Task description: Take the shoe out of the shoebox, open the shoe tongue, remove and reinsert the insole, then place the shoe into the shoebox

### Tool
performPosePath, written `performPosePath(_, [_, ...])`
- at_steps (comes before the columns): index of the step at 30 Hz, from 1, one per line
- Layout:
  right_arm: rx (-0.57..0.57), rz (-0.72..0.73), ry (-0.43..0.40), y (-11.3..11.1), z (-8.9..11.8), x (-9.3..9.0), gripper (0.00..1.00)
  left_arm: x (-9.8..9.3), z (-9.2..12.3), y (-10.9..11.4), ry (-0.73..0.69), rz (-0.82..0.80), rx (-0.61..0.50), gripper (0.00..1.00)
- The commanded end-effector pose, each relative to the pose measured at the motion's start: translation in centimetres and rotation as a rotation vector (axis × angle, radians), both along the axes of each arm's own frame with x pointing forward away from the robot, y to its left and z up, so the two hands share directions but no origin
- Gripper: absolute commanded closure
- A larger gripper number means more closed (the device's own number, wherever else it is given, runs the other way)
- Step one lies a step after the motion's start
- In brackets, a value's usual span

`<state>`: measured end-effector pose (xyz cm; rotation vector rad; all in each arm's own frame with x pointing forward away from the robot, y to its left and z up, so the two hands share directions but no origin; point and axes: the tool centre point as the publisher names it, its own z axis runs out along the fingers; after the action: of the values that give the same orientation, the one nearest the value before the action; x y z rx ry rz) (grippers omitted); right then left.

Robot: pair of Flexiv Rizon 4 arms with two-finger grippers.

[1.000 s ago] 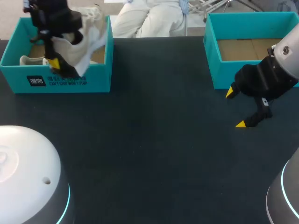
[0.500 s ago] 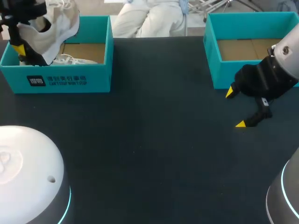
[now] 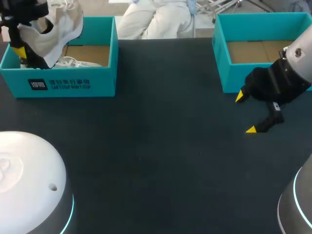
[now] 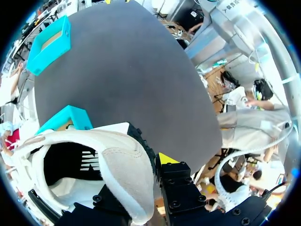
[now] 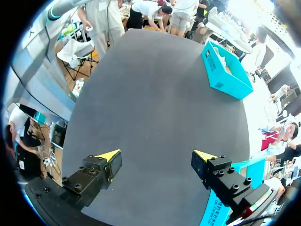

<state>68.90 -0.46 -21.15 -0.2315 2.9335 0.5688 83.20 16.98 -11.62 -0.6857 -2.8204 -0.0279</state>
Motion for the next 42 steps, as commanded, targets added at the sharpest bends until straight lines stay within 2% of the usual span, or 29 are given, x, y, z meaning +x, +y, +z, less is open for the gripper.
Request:
performPosePath(1, [-0.002,-0.001,0.0,0.1,-0.1,0.0,0.0,2.7,0.4,2.5,0.021,0.005,-0.04,1.0])
performPosePath(8, [-0.002,-0.001,0.0,0.1,-0.1,0.0,0.0,6.8,-0.7,8.5,-0.008,0.029,0.006,1.0])
performPosePath(9, [-0.002,-0.001,0.0,0.1,-0.1,0.0,0.0,7.3,-0.8,9.4,0.036,0.014,-0.006,1.0])
performPosePath(11, [-0.002,-0.001,0.0,0.1,-0.1,0.0,0.0,8.0,-1.4,11.0,-0.057,0.04,0.073,1.0])
performPosePath(16, [-0.002,-0.001,0.0,0.1,-0.1,0.0,0.0,10.0,-2.1,14.5,-0.045,0.04,0.064,1.0])
performPosePath(20, [-0.002,-0.001,0.0,0.1,-0.1,0.0,0.0,12.0,-2.9,16.3,-0.061,0.087,0.035,1.0])
performPosePath(26, [-0.002,-0.001,0.0,0.1,-0.1,0.0,0.0,16.3,-4.3,17.3,-0.063,0.165,-0.004,1.0])
performPosePath(31, [-0.002,-0.001,0.0,0.1,-0.1,0.0,0.0,20.5,-4.9,16.6,-0.043,0.187,-0.009,1.0])
performPosePath(38, [-0.002,-0.001,0.0,0.1,-0.1,0.0,0.0,23.3,-4.7,15.1,-0.062,0.186,-0.015,1.0])
performPosePath(42, [-0.002,-0.001,0.0,0.1,-0.1,0.0,0.0,23.5,-4.7,15.0,-0.068,0.201,-0.01,1.0])
